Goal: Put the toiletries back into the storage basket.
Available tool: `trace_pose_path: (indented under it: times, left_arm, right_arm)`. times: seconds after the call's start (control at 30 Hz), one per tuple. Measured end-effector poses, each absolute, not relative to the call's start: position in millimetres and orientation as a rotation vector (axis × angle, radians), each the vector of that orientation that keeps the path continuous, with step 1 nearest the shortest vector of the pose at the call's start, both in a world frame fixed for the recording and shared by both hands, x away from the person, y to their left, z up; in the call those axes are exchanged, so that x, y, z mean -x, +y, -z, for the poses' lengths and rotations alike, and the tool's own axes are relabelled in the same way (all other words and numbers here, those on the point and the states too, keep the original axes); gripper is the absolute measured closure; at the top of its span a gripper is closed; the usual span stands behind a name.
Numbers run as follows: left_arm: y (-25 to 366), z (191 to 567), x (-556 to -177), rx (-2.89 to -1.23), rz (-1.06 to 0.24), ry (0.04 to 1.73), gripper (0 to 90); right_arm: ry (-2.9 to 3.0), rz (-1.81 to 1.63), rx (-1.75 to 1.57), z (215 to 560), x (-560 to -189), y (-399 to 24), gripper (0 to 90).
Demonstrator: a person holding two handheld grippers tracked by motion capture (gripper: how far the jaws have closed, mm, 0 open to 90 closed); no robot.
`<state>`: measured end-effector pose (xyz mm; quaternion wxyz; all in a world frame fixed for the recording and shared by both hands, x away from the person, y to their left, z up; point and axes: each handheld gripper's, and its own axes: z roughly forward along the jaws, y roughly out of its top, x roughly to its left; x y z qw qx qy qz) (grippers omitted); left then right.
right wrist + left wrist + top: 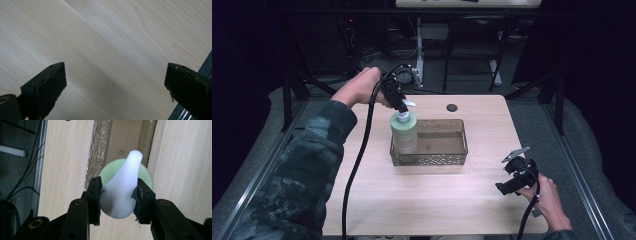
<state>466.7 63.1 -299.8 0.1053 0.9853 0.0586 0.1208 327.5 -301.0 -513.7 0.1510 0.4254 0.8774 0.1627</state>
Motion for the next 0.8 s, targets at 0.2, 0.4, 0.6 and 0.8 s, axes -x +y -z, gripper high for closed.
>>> trace_pose_path:
  times: [0.2, 0.4, 0.6, 0.8]
  left_arm:
    - [64, 304, -467, -2.900, -0.350, 0.177, 62.7]
    - [65, 306, -467, -2.909, -0.346, 0.176, 62.7]
    - [66, 310, -467, -2.919, -0.339, 0.178, 62.7]
    - [68, 311, -468, -2.934, -0.333, 0.178, 62.7]
  right_arm:
    - [2.519, -0.466, -1.223, 514, -327, -301, 3.3]
    - [2.519, -0.466, -1.222, 514, -327, -301, 3.3]
    - [2.518, -0.467, -1.221, 514, -327, -301, 3.3]
    - [2.518, -0.467, -1.220, 514, -327, -301, 3.3]
